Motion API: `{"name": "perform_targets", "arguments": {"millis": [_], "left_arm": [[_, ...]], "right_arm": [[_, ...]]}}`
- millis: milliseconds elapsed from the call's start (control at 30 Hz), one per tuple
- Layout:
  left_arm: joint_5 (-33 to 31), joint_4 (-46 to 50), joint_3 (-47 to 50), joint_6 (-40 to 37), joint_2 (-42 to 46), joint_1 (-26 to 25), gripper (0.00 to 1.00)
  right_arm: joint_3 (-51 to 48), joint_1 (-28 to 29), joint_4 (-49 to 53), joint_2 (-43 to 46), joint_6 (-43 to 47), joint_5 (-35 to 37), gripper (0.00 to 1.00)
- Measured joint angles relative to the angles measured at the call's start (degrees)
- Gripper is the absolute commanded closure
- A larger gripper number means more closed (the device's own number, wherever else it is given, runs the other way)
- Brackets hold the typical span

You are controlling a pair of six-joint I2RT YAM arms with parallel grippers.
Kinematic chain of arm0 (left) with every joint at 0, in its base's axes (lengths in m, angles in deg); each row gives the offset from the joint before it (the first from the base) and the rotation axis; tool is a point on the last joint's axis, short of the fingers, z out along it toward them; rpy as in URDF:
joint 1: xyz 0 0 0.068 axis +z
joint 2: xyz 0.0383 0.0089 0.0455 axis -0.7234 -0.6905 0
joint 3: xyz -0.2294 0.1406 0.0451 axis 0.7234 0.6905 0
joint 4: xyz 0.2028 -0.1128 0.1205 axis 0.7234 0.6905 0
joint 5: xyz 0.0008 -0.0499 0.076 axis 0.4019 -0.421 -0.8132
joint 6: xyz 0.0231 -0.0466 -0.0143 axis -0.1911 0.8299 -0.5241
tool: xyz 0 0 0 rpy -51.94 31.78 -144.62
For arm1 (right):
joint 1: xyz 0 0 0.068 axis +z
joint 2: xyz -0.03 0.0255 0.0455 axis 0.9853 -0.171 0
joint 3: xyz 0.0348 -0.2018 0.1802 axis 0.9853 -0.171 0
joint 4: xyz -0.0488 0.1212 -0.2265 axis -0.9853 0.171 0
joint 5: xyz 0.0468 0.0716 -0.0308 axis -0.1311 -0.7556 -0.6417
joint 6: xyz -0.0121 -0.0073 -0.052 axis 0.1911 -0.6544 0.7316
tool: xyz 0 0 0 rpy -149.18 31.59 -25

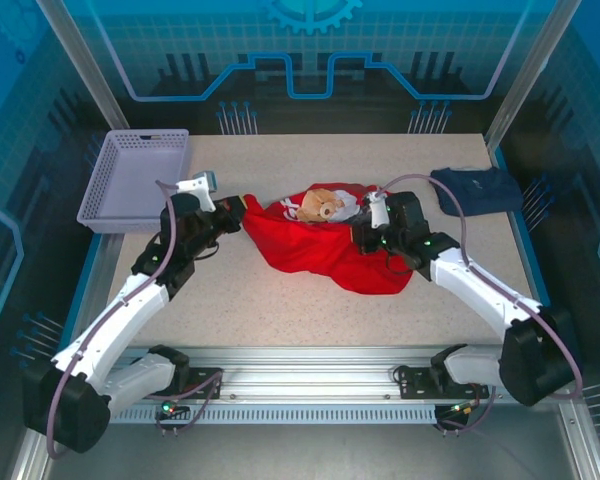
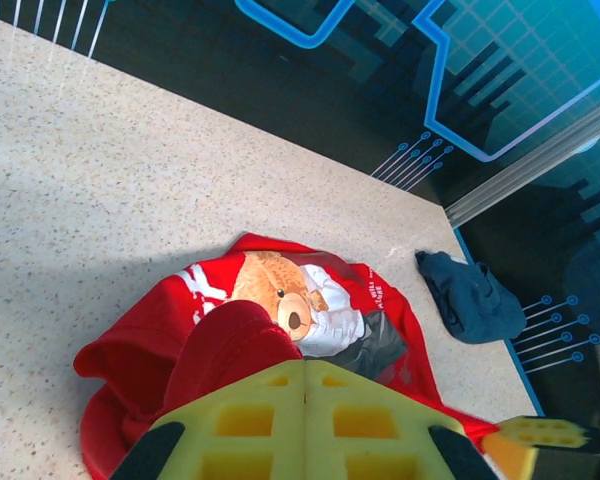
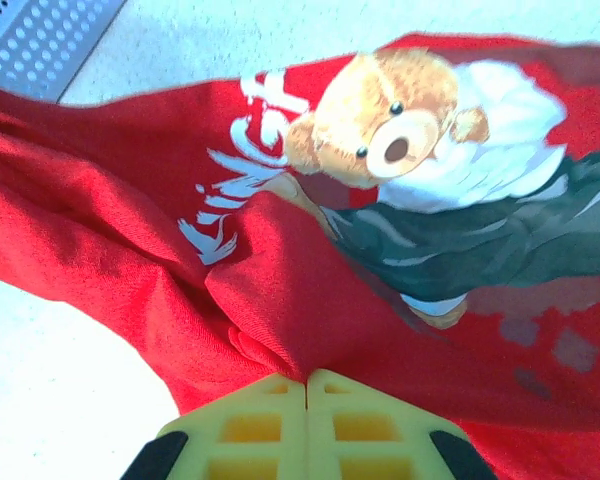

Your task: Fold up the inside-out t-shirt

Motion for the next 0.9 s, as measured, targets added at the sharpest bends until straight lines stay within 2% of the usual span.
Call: {"name": "perform_targets", "arguments": {"millis": [167, 333, 467, 567, 700, 767, 900], "left_arm": [[-0.11, -2.56, -0.15, 0.63, -1.09, 0.13, 1.0], [1.9, -6.91, -7.91, 2.23, -10.78, 0.17, 1.0], [2.54, -11.78, -9.2, 2.12, -10.32, 0.2, 1.0], [2.47, -15.45, -3.23, 1.92, -4.35, 0.22, 1.0], [2.67, -18.86, 11.34, 2.19, 0.83, 0.22, 1.0], [3.45, -19.52, 17.66, 3.17, -1.31, 0.22, 1.0], [5.95, -19.21, 26.21, 5.16, -5.64, 0.22, 1.0]], "right_arm": [[2.99, -1.9, 1.73, 1.33, 1.97, 0.94, 1.0], [15.56, -6.32, 3.72, -0.33, 3.02, 1.92, 1.0], [17.51, -7.48, 3.06, 4.76, 3.63, 3.48, 1.0], [11.39, -7.41, 3.65, 12.66, 3.34, 3.69, 1.0], [-4.09, -6.73, 5.01, 18.78, -0.02, 3.34, 1.0], [-10.78, -5.33, 6.29, 17.05, -2.23, 3.17, 0.92], [-18.34, 0.26, 9.92, 12.28, -5.38, 3.74, 0.65]]}}
